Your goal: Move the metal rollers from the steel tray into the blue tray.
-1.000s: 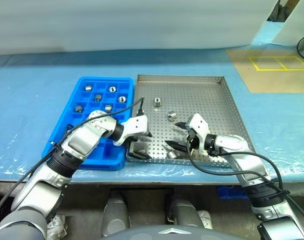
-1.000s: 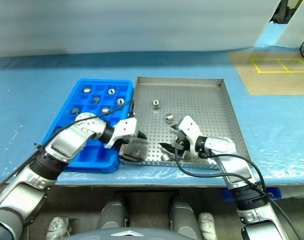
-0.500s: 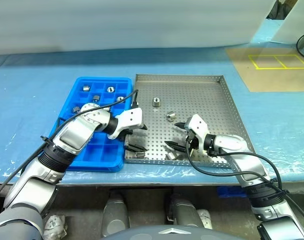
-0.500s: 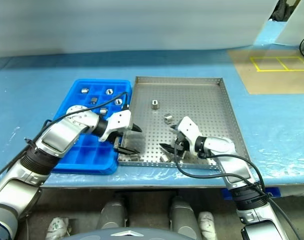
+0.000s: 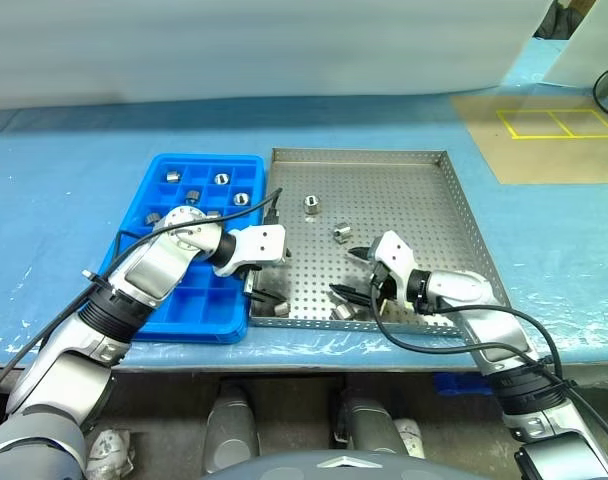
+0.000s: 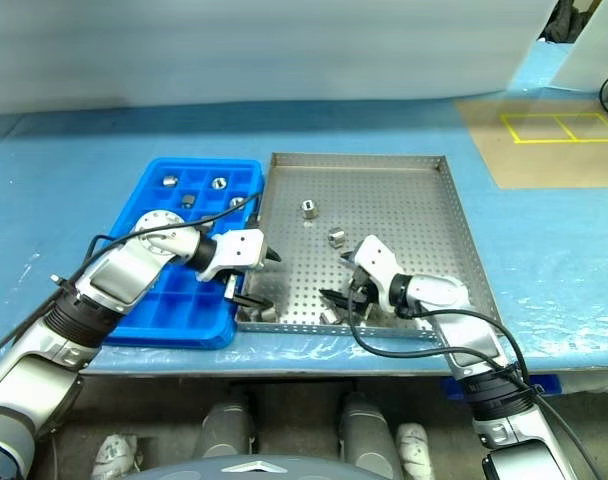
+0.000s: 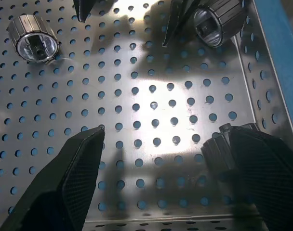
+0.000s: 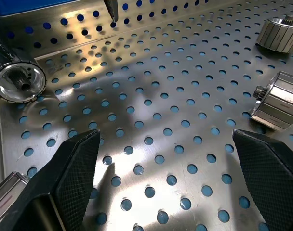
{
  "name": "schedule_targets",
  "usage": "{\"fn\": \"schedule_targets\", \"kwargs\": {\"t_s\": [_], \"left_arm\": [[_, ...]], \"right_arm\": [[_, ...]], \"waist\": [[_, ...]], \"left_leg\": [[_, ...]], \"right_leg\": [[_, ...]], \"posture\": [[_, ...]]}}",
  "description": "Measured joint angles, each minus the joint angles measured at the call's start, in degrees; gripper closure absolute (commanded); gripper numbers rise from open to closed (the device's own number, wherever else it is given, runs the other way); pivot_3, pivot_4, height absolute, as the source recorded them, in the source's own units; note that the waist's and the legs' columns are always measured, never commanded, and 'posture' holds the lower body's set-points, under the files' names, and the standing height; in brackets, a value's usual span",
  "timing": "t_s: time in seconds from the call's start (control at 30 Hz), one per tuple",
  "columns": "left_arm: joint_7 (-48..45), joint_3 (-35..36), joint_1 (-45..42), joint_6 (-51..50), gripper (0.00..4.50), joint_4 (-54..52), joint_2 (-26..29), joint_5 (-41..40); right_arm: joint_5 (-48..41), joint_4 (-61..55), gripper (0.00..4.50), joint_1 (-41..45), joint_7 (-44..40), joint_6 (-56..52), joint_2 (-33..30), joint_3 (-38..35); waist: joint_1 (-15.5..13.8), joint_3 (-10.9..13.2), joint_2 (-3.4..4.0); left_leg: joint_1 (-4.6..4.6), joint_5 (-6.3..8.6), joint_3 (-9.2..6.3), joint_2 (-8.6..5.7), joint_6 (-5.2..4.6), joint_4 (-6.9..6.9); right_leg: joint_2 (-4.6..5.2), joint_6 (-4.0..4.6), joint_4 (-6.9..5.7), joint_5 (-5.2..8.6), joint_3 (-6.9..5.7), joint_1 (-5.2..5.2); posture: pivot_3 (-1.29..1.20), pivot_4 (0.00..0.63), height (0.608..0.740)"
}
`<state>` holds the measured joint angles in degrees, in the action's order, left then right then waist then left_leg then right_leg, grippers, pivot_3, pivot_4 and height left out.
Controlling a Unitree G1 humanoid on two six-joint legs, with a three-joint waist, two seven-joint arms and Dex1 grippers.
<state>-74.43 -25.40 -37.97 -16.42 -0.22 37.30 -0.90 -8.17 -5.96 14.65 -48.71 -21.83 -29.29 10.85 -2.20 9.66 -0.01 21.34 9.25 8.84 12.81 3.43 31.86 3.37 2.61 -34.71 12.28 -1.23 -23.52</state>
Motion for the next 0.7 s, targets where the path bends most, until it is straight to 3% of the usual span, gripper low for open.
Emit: {"fn": "schedule_targets", "kwargs": {"t_s": [0.7], "left_arm": [[-4.8, -1.4, -1.2, 15.2, 0.15, 1.9, 2.0, 4.4]], "right_arm": [[0.4, 0.7, 0.00, 0.0, -0.4, 0.7, 0.0, 0.2]], "waist": [[0.0, 0.0, 0.00]], "left_leg": [[-0.03, 0.00, 0.01, 0.01, 0.00, 0.00]], "right_leg": [[0.00, 0.00, -0.02, 0.00, 0.01, 0.00]], "posture": [[-0.16, 0.150, 0.740]]}}
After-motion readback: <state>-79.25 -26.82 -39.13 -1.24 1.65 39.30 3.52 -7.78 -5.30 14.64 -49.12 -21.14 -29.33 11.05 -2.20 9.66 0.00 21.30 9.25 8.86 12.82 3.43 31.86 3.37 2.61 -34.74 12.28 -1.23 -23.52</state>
